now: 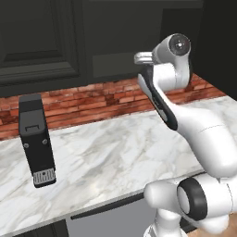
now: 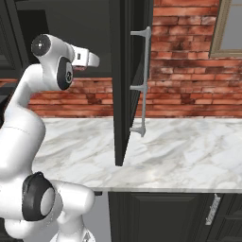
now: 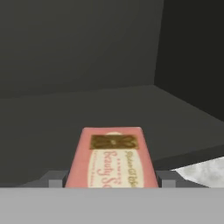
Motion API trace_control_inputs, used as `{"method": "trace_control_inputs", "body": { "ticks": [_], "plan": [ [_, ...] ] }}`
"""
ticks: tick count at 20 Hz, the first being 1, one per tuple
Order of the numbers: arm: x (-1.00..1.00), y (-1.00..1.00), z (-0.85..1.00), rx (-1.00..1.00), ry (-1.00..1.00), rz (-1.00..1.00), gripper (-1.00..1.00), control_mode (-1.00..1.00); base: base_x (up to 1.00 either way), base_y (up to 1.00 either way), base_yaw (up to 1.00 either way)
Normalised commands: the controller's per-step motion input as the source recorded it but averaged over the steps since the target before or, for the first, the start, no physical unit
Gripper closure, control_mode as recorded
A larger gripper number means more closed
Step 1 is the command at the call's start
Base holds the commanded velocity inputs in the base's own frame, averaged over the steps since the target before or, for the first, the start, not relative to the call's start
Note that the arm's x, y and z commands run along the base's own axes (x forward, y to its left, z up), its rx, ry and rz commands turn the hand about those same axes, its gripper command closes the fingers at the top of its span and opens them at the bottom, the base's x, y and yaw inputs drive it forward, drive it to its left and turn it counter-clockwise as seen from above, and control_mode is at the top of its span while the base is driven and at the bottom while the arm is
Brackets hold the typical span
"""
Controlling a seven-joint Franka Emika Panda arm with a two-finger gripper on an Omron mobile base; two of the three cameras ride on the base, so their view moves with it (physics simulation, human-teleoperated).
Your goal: Locate and retrieve the dish brush and bar soap from the cabinet. Place them next to the sink.
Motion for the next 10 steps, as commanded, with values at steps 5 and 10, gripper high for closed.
{"method": "trace_control_inputs", "body": {
  "ticks": [5,10],
  "plan": [
    [-0.82,0.08,0.09,0.0,-0.02,0.04,1.0,-1.0,0.0,0.0,0.0],
    [-0.89,0.0,0.0,0.0,-0.02,0.02,1.0,-1.0,0.0,0.0,0.0]
  ]
}}
